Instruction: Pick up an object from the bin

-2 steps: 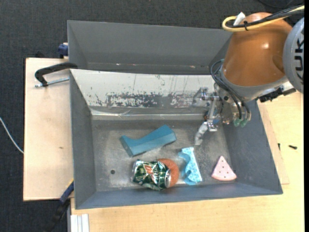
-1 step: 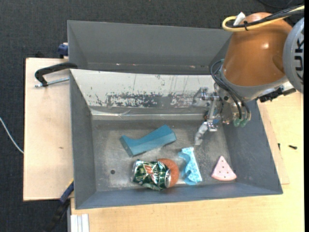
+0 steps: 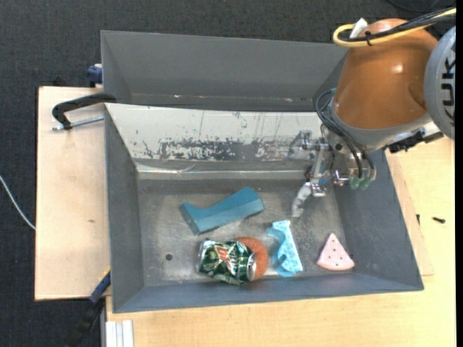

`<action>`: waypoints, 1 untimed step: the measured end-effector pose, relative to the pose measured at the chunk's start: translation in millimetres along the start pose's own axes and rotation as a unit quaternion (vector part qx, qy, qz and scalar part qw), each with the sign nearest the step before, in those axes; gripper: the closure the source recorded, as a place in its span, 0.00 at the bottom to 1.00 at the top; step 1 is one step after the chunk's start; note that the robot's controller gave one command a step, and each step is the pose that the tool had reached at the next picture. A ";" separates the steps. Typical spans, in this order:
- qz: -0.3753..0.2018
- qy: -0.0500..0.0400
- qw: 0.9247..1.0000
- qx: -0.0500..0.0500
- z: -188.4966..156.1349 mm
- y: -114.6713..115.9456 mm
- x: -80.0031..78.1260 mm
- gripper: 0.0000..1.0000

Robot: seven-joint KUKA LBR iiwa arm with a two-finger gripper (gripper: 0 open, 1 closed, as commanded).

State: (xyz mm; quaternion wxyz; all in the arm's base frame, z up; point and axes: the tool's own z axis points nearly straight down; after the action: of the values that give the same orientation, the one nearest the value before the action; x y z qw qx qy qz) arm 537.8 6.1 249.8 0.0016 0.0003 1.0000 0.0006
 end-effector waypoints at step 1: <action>-0.070 0.001 0.998 -0.006 171.7 88.5 -46.7 1.00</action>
Offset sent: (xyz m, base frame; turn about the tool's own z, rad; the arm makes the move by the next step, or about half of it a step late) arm 0.0000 0.0000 0.0000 0.0000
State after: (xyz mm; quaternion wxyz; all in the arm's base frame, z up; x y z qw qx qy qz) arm 585.1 94.8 78.4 0.0002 -0.0693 0.9976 0.0062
